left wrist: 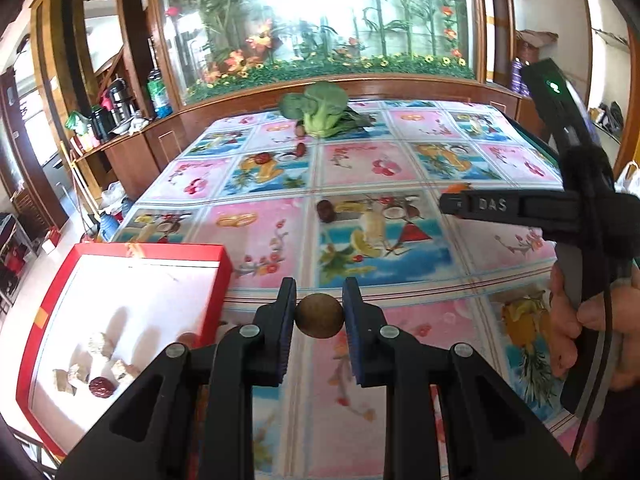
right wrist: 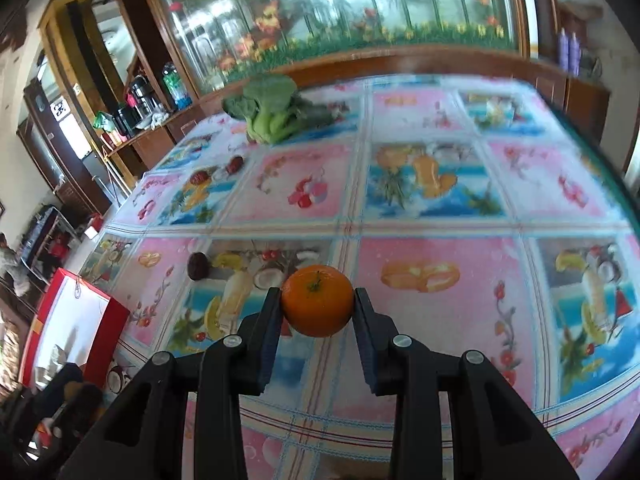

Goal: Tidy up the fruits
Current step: 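Grasp the brown kiwi with the left gripper while the right holds the orange, then carry the orange and kiwi over the white tray with both grippers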

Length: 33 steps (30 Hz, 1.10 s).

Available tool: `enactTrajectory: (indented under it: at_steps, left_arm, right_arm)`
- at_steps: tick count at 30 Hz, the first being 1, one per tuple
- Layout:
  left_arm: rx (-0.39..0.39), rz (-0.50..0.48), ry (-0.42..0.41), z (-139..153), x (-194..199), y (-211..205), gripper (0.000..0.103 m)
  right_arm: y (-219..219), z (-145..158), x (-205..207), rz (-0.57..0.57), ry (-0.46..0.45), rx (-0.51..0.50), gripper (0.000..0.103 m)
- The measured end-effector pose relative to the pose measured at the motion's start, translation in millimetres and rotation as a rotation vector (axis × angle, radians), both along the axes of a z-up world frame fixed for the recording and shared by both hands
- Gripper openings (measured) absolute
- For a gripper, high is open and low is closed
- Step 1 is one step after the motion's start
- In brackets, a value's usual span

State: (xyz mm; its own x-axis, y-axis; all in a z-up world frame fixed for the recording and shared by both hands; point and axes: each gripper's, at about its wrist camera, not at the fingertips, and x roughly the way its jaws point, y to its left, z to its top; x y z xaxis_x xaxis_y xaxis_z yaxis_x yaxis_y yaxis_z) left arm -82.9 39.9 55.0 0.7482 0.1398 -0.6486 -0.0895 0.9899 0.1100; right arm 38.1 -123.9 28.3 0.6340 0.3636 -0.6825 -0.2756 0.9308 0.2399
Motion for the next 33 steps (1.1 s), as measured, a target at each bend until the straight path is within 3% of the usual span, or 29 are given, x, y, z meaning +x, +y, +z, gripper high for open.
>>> enactTrajectory:
  at_steps: [5,9,19,26,33]
  left_arm:
    - [-0.015,0.031,-0.014,4,-7,16,0.025]
    - [-0.027,0.047,-0.022,5,-12,27,0.026]
    - [-0.074,0.07,-0.044,10,-37,52,0.025]
    - [-0.092,0.099,-0.074,18,-63,77,0.025]
    - [-0.107,0.159,-0.11,25,-84,109,0.025]
  right_arm:
    - [14,6,-16,0.03,-0.041,0.066,0.034]
    - [20,4,-19,0.026,-0.063,0.062,0.034]
    - [6,-8,-12,-0.062,-0.078,0.014,0.034]
    - [-11,-6,-13,-0.126,-0.081,0.038,0.034]
    - [1,-1,-25,-0.082,-0.087,0.104,0.034]
